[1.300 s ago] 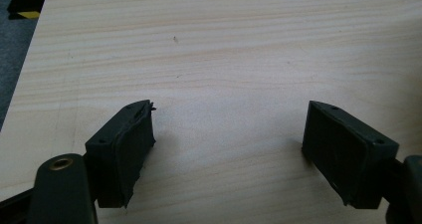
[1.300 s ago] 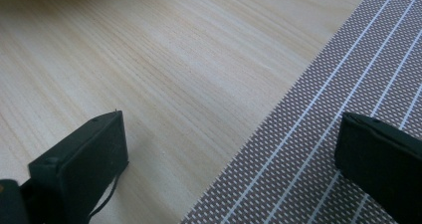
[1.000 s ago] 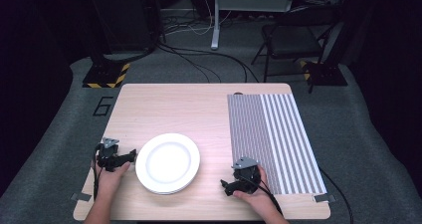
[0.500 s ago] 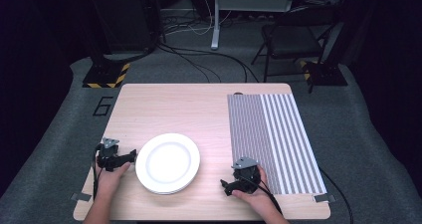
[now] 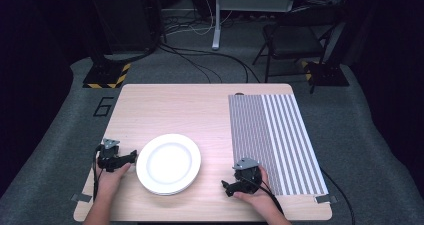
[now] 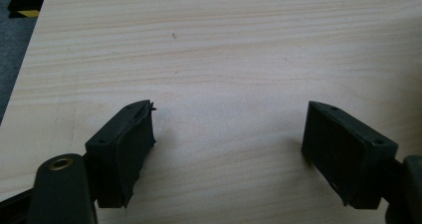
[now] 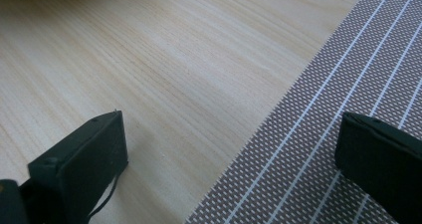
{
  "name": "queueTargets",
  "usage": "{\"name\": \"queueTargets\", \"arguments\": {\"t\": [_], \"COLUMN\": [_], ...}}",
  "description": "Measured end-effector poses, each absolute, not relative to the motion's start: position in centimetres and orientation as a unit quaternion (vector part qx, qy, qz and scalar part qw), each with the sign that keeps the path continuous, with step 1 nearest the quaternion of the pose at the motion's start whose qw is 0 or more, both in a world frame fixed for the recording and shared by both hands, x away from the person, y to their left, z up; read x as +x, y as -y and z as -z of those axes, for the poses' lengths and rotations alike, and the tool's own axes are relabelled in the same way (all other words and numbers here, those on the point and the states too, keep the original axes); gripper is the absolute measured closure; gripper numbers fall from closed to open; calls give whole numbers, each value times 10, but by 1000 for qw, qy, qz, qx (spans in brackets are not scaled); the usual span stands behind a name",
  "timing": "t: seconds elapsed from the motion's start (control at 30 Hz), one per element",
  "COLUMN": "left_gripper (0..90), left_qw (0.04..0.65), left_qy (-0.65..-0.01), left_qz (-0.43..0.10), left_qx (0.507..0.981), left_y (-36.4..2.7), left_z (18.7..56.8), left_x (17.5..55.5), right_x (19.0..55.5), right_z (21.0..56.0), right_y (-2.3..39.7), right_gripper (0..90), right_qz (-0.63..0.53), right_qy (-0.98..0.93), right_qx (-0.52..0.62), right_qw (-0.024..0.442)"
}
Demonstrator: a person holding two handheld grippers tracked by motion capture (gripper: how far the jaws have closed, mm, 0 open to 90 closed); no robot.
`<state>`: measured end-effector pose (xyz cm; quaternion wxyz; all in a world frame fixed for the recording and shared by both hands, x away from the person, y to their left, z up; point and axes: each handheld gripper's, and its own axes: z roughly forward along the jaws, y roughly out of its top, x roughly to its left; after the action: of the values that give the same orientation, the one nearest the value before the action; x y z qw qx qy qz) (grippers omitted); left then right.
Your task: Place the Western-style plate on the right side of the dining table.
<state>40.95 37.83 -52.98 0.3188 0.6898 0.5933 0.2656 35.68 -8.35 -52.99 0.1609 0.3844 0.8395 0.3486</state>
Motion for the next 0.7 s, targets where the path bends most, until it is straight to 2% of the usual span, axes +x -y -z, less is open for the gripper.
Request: {"name": "queueTargets", "arguments": {"t": [0.07, 0.1, 0.13, 0.17, 0.2, 0.53, 0.63, 0.7], "left_gripper": [263, 316, 356, 372, 385, 424, 439, 448], "left_qw": [317, 319, 319, 324, 324, 333, 344, 348], "left_qy": [-595, -599, -599, -608, -608, -605, -607, -603], "left_qz": [-262, -261, -261, -248, -248, -245, -236, -232], "left_qx": [691, 687, 687, 681, 681, 680, 677, 680], "left_y": [-379, -379, -379, -379, -379, -371, -359, -353], "left_z": [529, 527, 527, 524, 524, 511, 499, 492], "left_x": [408, 407, 407, 406, 406, 396, 395, 396], "right_x": [357, 358, 358, 357, 356, 356, 355, 354], "right_z": [530, 528, 528, 525, 524, 513, 501, 495], "right_y": [83, 84, 84, 86, 87, 88, 87, 87], "right_gripper": [12, 54, 54, 189, 229, 259, 294, 326], "right_qz": [-350, -347, -347, -344, -348, -358, -359, -366], "right_qy": [-838, -836, -836, -835, -829, -824, -829, -827], "right_qx": [386, 392, 392, 396, 404, 408, 407, 404], "right_qw": [162, 162, 162, 169, 166, 162, 138, 140]}}
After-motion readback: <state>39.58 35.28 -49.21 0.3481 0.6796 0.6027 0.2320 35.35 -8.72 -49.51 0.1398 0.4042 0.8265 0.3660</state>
